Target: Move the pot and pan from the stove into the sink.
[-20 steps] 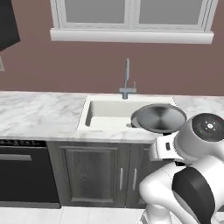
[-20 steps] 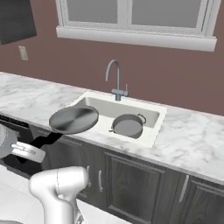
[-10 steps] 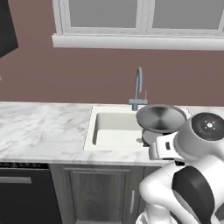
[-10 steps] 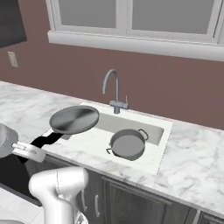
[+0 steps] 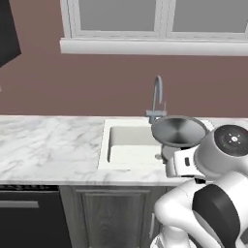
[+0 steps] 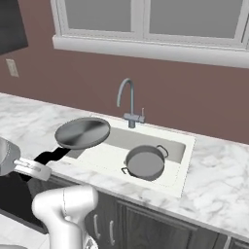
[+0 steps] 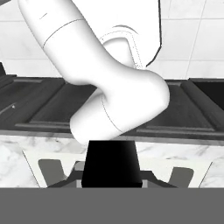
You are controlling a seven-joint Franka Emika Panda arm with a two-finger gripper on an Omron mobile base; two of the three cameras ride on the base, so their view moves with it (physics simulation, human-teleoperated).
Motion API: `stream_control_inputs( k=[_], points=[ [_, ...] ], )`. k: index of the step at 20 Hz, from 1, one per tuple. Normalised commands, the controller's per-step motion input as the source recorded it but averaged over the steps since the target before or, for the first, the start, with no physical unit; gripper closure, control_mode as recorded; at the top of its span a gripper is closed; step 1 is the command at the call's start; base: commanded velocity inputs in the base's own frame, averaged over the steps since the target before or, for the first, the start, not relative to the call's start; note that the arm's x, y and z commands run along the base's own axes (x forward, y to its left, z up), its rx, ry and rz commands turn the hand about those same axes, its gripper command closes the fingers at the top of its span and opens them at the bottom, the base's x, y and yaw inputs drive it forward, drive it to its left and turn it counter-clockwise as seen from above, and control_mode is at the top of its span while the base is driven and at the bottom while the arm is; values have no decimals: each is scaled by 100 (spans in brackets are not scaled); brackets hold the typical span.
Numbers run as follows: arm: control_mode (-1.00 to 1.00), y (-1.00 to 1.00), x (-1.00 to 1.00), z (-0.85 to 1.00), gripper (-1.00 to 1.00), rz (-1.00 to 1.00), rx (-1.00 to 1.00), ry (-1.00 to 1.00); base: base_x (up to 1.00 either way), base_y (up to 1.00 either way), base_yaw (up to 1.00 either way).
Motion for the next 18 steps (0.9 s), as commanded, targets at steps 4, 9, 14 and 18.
stream_control_inputs(
  k=[4, 9, 14, 18],
  points=[
    [100, 0, 0, 0, 100, 0, 0, 0, 40, 59, -7],
    [100, 0, 0, 0, 100, 0, 0, 0, 17, 36, -3],
    [-100, 1, 5, 0, 100, 0, 0, 0, 0, 1, 0],
    [-100, 14, 50, 0, 100, 0, 0, 6, 0, 0, 0]
  ],
)
